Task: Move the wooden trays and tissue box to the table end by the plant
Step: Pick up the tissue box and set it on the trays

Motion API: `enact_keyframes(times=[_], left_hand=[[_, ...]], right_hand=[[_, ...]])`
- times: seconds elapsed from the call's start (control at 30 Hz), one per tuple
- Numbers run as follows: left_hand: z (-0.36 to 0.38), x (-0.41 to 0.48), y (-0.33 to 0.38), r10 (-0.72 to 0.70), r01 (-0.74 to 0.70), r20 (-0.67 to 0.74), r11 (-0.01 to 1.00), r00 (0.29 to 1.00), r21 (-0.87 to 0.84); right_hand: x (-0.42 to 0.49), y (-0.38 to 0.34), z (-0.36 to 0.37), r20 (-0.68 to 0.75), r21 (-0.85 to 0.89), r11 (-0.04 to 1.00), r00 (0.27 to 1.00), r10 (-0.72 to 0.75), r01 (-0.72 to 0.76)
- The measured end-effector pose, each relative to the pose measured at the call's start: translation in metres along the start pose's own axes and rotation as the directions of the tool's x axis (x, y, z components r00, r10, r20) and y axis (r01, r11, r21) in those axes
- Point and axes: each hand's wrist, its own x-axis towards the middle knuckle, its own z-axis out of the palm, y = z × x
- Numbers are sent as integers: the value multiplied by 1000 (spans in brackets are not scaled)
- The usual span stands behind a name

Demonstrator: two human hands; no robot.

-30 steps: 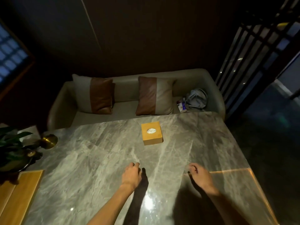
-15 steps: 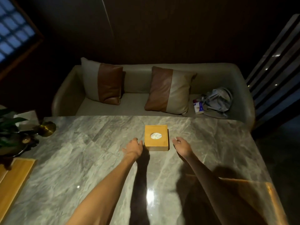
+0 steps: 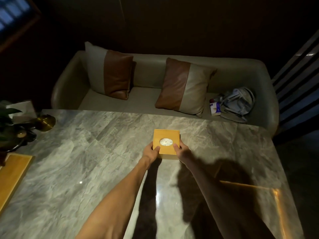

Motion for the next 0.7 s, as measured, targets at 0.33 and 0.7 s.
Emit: enact_keyframes(times=[0.33,0.7], left_hand=[[-126,-77,-45,114,-115,-47,993,992,-14],[-424,-115,-160,116,-144,-331,988,936,-63]], right_hand=[[-96,-71,97,15,3,997,997,-75,75],[-170,-238,373,143,-48,976,968,-206,215]])
